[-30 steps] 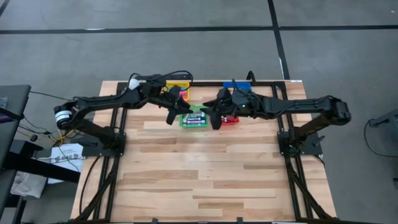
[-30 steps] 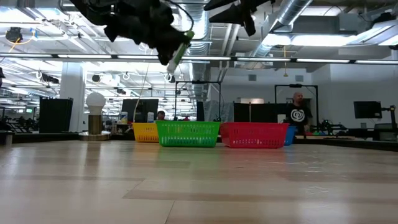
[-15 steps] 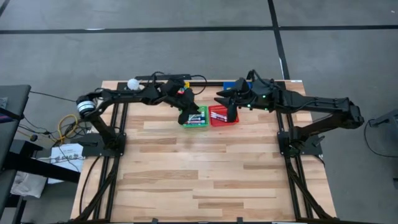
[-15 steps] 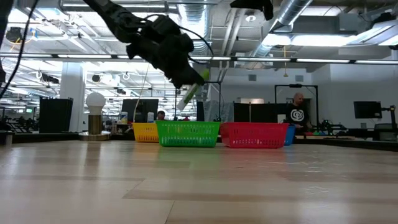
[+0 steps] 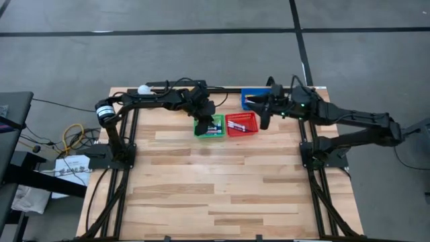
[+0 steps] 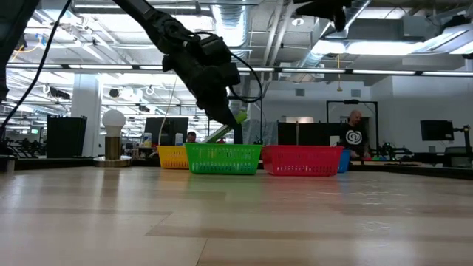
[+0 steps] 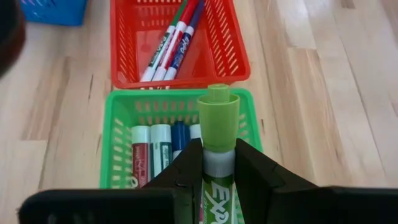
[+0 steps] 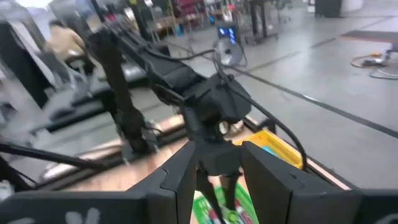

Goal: Pick & Place Markers
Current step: Put the large light green marker into the green bin, then return to Home Position

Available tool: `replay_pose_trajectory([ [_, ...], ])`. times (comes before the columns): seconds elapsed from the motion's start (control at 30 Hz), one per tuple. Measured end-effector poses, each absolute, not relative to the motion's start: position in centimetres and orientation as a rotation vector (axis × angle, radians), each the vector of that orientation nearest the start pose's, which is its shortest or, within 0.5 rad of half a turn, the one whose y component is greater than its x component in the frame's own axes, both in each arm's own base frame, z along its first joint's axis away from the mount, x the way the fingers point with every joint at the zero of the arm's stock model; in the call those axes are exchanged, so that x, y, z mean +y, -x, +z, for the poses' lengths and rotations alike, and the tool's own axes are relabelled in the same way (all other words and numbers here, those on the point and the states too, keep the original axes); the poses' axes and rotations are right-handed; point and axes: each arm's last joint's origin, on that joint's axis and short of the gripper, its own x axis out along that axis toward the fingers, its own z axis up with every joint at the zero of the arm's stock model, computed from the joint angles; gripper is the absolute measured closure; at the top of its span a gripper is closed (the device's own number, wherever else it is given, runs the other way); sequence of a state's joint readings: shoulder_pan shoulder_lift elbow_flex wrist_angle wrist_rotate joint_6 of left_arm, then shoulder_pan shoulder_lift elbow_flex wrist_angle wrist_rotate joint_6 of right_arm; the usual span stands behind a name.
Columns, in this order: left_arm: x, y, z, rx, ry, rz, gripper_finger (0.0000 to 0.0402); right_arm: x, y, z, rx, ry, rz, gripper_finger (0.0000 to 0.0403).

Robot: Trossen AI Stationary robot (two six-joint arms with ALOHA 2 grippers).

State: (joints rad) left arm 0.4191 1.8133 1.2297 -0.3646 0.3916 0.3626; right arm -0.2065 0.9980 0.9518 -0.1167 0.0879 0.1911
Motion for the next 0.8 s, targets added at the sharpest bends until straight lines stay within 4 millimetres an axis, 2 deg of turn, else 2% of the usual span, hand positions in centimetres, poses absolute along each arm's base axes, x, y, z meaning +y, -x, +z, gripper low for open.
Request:
replay_pose_trajectory([
  [0.3, 14.7, -34.9, 19.1, 0.876, 0.034, -0.108, 0.0337, -4.7, -19.5, 33.0, -0.001, -0.263, -0.295, 0.0285],
  [0.43, 14.7, -35.2, 17.9, 0.907, 0.043, -0.11, 0.0337, -4.5, -19.6, 33.0, -0.015, -0.262, -0.284, 0.0285],
  [0.57, 14.7, -35.4, 17.5, 0.911, 0.043, -0.11, 0.0337, -4.5, -19.6, 33.1, -0.016, -0.262, -0.284, 0.0285],
  [0.8, 14.9, -35.5, 17.6, 0.911, 0.019, -0.074, 0.0251, -4.5, -19.5, 33.1, -0.022, -0.262, -0.283, 0.0285],
])
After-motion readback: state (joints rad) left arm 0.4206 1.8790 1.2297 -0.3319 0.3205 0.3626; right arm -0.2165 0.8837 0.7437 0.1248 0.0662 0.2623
